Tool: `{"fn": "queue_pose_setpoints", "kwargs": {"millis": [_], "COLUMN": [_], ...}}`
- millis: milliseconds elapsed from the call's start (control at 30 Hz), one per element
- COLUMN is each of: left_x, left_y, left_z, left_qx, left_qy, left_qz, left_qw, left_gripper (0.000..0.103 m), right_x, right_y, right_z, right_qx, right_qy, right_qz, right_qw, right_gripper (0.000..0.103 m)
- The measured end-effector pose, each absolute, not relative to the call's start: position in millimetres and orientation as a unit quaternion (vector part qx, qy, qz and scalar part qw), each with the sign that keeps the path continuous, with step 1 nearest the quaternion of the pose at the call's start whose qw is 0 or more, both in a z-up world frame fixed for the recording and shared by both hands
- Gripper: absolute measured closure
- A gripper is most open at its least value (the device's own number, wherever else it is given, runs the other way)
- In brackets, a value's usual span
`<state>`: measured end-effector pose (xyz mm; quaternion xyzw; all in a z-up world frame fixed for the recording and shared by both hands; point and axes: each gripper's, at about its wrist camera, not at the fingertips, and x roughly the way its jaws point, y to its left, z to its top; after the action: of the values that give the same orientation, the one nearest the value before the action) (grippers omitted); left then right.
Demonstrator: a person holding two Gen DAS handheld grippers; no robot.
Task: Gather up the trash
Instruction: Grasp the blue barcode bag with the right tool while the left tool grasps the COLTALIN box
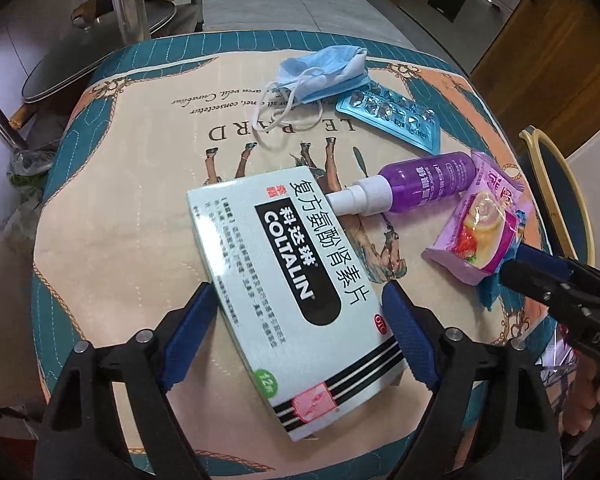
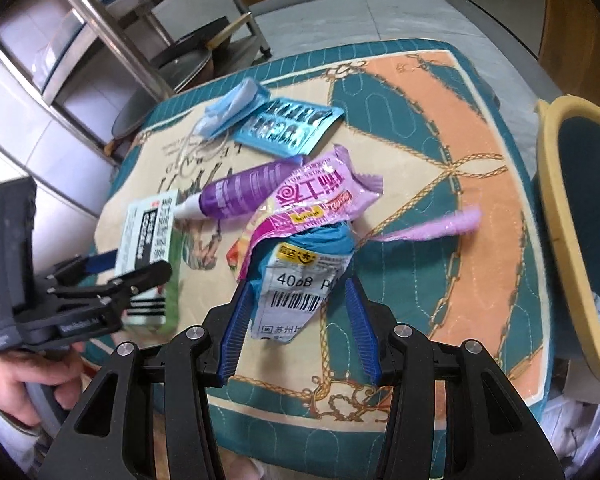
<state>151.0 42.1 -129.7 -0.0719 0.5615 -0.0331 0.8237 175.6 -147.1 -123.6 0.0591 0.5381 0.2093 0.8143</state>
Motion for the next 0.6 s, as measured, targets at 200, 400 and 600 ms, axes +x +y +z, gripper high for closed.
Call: {"fn": "queue_pose_setpoints", "kwargs": {"millis": [200,400,600], "left_x": [151.0,153.9,151.7], "left_y": [53.1,61.5,62.5], "left_z": [-121.2,-121.8,-121.8], "left_qx": [-0.087,-0.115,-0.130], "left_qy": [0.555,0.556,0.555], "left_qz": [-0.022,-0.019,-0.020], "left_qw": [0.827,0.823,0.821], "left_gripper": [0.039,0.043,0.040], "right_x": [169.4,165.8,165.7], "right_y": [-147.0,-167.3,-184.5], "right_z": [-116.5,-99.3,-90.8], "right_qx": [0.046,0.067,0.092], "right_qy": [0.524,0.502,0.494], "right_qz": [0.228,0.227,0.224], "right_qw": [0.819,0.832,0.835], "right_gripper": [0.069,0.070,0.070]}}
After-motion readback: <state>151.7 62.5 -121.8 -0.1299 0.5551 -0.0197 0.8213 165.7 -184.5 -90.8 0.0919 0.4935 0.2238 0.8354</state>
